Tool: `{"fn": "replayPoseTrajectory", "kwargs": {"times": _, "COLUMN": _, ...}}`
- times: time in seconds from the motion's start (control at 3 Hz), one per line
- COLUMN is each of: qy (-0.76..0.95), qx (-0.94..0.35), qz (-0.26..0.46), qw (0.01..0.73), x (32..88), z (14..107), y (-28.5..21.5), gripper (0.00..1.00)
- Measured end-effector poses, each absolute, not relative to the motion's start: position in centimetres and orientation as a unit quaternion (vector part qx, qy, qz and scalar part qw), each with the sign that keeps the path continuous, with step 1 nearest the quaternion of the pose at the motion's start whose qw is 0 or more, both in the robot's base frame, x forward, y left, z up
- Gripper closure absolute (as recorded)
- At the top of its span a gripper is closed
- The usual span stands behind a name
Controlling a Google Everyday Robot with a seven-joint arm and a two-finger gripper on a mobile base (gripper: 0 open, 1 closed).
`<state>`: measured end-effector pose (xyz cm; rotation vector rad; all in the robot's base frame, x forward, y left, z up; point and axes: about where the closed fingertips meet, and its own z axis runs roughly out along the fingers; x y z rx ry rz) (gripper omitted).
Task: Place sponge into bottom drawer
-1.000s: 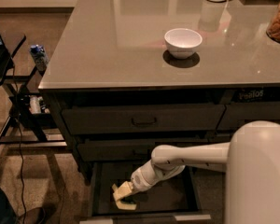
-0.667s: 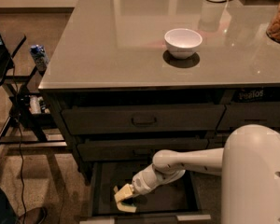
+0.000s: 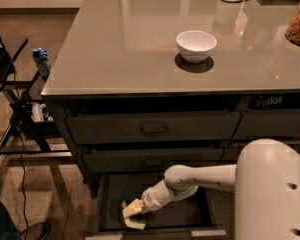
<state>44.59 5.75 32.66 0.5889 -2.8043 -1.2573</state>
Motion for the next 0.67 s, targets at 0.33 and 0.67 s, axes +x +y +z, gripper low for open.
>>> {"fn": "replayPoseTrajectory", "kwargs": {"times": 0.33, "qy": -0.898, "qx": 0.149, "qz": -0.413, "qw": -0.001, "x": 45.4, "z": 28.6, "y": 5.8, "gripper": 1.00}}
{"fn": "replayPoseTrajectory", "kwargs": {"times": 0.67, "qy": -0.901, "qx": 0.105, "qz": -0.421, "qw": -0.007, "x": 47.6, "z": 24.1, "y": 6.4, "gripper": 1.00}}
